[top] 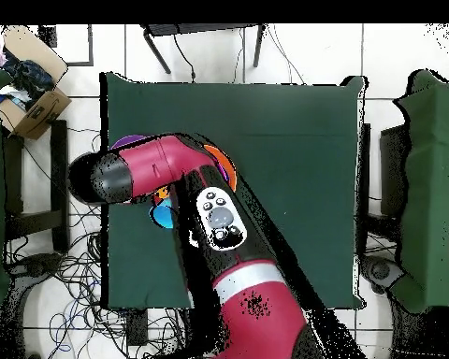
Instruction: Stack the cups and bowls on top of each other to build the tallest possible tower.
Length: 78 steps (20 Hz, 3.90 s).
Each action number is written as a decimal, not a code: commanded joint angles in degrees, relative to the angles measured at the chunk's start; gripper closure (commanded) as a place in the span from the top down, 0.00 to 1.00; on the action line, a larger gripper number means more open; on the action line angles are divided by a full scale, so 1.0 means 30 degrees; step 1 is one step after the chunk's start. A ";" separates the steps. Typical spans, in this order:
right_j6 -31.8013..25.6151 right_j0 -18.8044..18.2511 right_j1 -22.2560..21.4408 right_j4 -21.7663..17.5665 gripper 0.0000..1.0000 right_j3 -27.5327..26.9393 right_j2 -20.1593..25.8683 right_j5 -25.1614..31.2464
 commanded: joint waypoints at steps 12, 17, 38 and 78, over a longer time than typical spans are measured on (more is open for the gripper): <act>0.3785 0.1955 0.3855 -0.2264 1.00 -0.2341 -0.1759 -0.2915; 0.3709 0.2356 0.4404 -0.2244 1.00 -0.2421 -0.2139 -0.3436; 0.3421 0.3839 0.6517 -0.2330 1.00 -0.3717 -0.3543 -0.5064; 0.2442 0.3916 0.6140 -0.1792 1.00 -0.3059 -0.3329 -0.6340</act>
